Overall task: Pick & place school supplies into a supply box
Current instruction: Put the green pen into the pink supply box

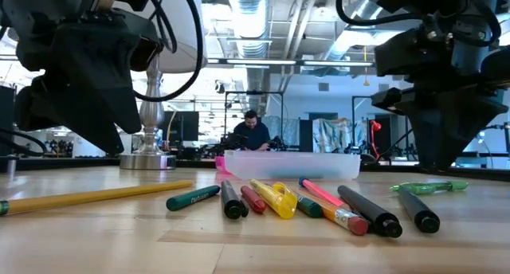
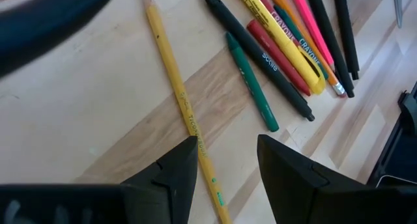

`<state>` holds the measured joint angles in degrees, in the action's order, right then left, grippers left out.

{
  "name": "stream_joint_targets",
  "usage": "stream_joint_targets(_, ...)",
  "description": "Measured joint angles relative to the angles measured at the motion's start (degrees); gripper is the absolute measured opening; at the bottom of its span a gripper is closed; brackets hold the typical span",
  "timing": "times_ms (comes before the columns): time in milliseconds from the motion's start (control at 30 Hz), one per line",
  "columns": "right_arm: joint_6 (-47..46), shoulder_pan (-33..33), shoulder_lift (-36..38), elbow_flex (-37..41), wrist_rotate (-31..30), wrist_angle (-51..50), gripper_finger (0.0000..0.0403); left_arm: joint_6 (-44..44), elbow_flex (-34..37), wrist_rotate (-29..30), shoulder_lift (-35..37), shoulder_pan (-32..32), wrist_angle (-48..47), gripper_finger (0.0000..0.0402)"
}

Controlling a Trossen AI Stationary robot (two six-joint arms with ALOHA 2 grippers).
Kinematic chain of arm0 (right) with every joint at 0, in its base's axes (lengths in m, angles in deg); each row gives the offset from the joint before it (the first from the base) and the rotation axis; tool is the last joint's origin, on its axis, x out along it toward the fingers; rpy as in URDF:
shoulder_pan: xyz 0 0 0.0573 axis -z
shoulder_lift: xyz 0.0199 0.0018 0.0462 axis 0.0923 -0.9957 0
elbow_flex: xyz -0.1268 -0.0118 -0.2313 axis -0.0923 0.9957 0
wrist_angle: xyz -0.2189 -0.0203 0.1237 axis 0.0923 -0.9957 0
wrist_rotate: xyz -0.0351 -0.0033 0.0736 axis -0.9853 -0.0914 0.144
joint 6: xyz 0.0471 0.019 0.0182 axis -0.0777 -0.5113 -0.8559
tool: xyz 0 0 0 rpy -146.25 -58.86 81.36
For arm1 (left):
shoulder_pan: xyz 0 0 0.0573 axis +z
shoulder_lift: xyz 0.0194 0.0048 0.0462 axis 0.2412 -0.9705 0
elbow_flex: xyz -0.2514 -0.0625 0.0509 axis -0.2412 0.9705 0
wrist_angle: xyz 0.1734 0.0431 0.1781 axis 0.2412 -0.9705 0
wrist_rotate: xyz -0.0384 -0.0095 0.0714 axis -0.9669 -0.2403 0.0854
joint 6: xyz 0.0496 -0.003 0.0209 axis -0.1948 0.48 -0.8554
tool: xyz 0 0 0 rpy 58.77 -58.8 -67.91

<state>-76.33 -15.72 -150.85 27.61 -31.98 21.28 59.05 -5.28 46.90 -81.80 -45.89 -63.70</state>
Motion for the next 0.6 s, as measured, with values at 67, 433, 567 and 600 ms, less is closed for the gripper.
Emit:
stream_joint_targets(67,0.3,0.1,-0.3,-0.1,0.0,0.1,0.0074,0.6,0.0,0.6,0.0,-0.3,0.0,0.0153)
stream_joint_targets(433,1.0,0.0,-4.6,-0.1,0.2,1.4,0.0088,1.1,0.0,1.1,0.0,-0.4,0.2,0.0153)
stream_joint_targets(567,-0.2,0.0,-6.1,-0.4,0.3,1.3,0.0088,1.2,0.0,0.8,0.0,-0.5,0.2,0.0153)
stream_joint_targets(600,-0.8,0.2,-6.6,-0.4,0.3,1.2,0.0088,1.2,0.0,0.7,0.0,-0.5,0.2,0.0153)
